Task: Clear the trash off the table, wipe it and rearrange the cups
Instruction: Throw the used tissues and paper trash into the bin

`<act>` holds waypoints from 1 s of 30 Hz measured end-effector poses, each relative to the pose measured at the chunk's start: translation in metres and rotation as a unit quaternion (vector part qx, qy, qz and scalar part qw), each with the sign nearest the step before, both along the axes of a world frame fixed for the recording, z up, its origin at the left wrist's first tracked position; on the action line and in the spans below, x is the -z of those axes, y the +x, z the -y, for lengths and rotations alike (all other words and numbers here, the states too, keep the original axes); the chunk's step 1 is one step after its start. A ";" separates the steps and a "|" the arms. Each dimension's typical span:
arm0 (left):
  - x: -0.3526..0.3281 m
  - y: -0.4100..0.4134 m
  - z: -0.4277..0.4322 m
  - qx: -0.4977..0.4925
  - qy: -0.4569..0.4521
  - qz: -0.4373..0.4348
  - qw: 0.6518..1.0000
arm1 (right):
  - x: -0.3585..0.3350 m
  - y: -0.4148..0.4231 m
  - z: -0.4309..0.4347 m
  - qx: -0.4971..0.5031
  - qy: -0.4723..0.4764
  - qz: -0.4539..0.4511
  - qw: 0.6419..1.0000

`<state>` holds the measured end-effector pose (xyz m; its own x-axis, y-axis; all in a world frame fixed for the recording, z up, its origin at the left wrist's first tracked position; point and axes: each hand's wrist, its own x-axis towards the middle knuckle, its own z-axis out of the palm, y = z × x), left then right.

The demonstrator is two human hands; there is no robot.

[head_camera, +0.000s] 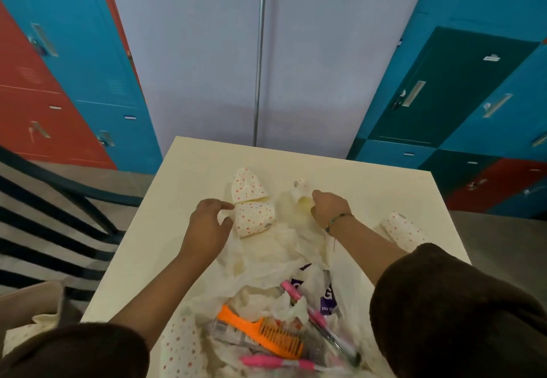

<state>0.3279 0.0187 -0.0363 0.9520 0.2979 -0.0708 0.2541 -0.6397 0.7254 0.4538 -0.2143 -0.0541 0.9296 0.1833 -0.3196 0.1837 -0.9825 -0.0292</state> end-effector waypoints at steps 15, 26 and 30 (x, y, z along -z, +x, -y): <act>0.053 0.119 0.029 0.145 0.248 -0.190 0.939 | -0.066 -0.048 0.021 0.060 0.140 0.038 0.988; -0.004 0.062 0.018 0.026 0.108 0.026 0.994 | -0.106 -0.119 0.019 0.116 0.376 0.074 0.916; -0.048 -0.011 0.023 0.019 0.038 0.067 0.997 | -0.114 -0.175 0.013 0.165 0.460 0.037 0.872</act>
<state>0.3170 -0.0042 0.0120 0.9623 0.2602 0.0787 0.1324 -0.7015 0.7002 0.2784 -0.2277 0.0597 0.9920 0.0491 -0.1160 -0.0701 -0.5500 -0.8322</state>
